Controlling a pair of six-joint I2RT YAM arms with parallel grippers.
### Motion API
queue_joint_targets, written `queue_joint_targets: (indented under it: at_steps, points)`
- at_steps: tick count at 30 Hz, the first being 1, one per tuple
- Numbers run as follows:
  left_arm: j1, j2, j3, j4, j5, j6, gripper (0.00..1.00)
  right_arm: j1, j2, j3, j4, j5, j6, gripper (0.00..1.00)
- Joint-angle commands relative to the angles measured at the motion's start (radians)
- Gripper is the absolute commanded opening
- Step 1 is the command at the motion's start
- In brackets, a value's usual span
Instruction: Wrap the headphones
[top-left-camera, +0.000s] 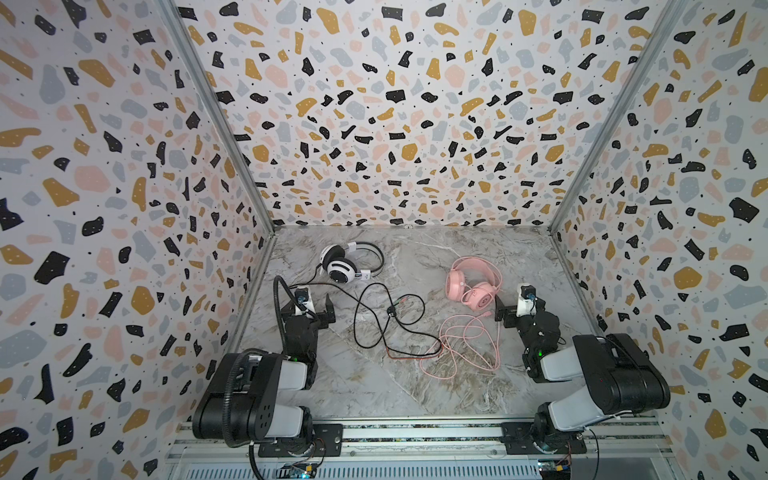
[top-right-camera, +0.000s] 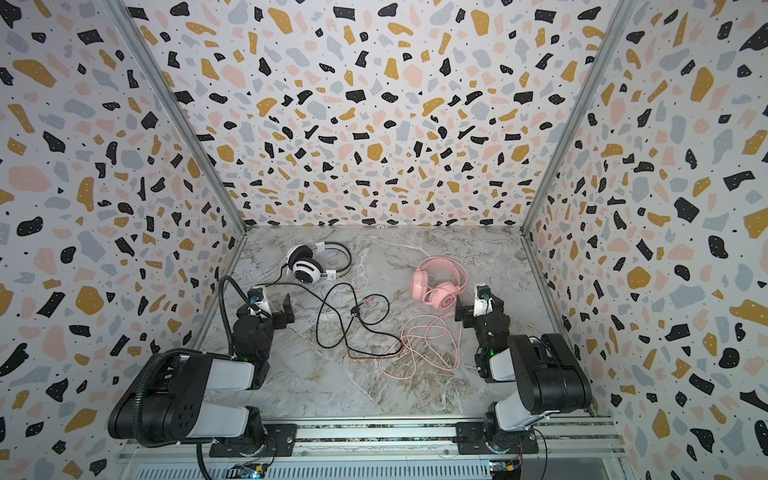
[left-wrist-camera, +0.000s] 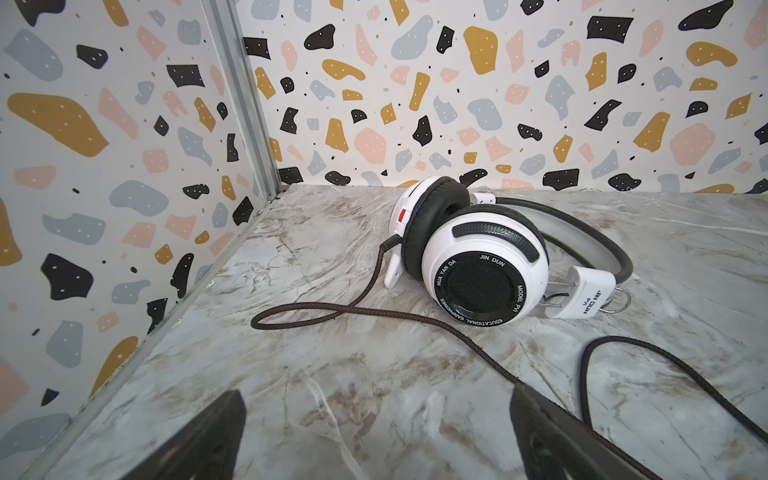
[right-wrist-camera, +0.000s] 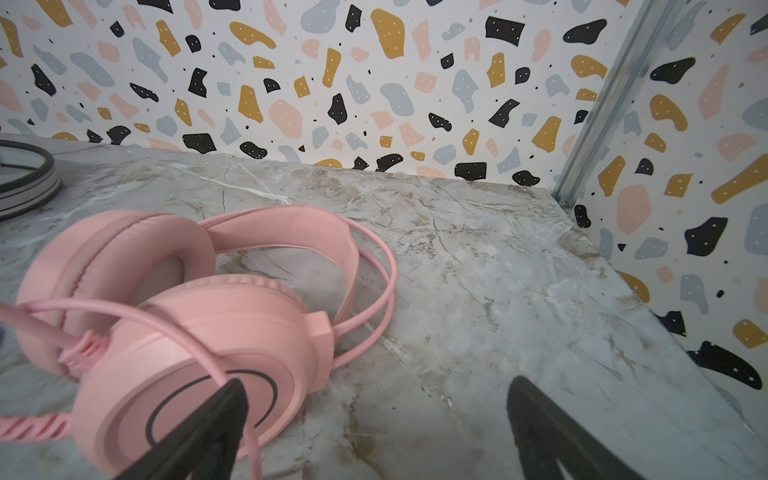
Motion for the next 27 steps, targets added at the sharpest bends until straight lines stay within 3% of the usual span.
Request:
queue_joint_targets:
  at_steps: [1, 27]
  points:
    - [0.002, 0.003, 0.018, 0.041, 0.006, 0.018, 1.00, 0.025, -0.022, -0.012, 0.068, 0.052, -0.022, 0.99]
    - [0.002, 0.005, 0.020, 0.041, 0.007, 0.018, 1.00, -0.013, -0.018, 0.014, 0.007, -0.021, 0.002, 0.99]
